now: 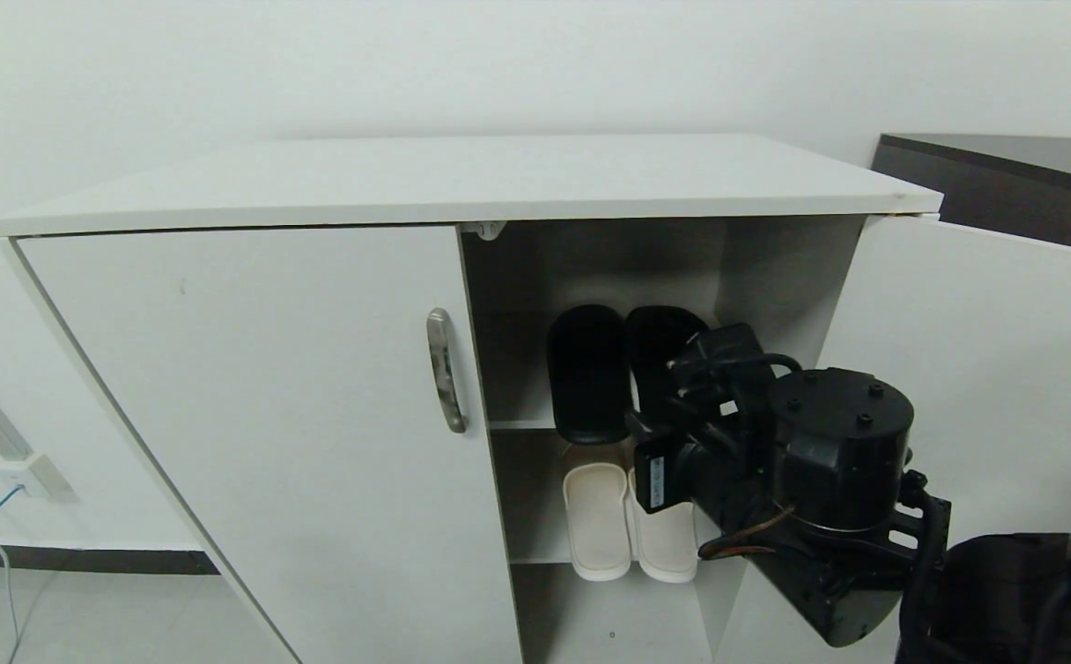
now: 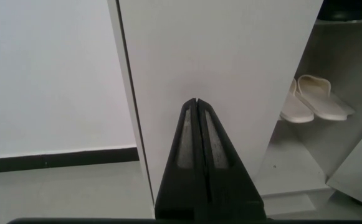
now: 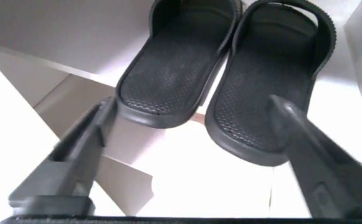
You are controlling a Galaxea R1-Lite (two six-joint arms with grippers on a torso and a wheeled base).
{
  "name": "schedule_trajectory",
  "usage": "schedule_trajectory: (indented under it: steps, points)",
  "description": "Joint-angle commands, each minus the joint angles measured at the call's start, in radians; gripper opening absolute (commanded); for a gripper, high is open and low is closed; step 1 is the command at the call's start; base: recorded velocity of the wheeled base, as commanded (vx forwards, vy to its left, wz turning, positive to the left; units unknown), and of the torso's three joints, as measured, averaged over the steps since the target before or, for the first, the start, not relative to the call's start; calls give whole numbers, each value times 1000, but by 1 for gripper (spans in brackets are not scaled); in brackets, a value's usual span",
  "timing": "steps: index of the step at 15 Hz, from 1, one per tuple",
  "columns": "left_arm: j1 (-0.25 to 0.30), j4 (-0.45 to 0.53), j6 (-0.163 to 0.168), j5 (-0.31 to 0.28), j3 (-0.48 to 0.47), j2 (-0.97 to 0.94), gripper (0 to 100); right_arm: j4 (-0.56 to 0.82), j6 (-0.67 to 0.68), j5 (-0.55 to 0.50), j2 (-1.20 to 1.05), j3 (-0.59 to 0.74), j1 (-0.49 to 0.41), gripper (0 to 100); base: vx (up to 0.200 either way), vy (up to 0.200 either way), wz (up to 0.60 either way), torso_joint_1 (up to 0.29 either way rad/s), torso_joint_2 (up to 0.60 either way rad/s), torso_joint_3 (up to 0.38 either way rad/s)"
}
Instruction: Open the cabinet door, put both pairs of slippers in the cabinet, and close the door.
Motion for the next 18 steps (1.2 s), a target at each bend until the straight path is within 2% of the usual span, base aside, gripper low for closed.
schedule_trajectory:
  steps: [1, 6, 18]
  points:
    - [0, 0, 1, 0, 1, 1, 0, 0, 0, 0, 15, 0, 1, 0, 0, 0, 0, 0, 0, 0]
    - [0, 0, 0, 0, 0, 1, 0, -3, 0, 0, 35, 3, 1, 0, 0, 0, 0, 0, 0, 0]
    - [0, 0, 0, 0, 1, 1, 0, -3, 0, -1, 61, 9, -7, 0, -200, 0, 0, 2, 3, 2]
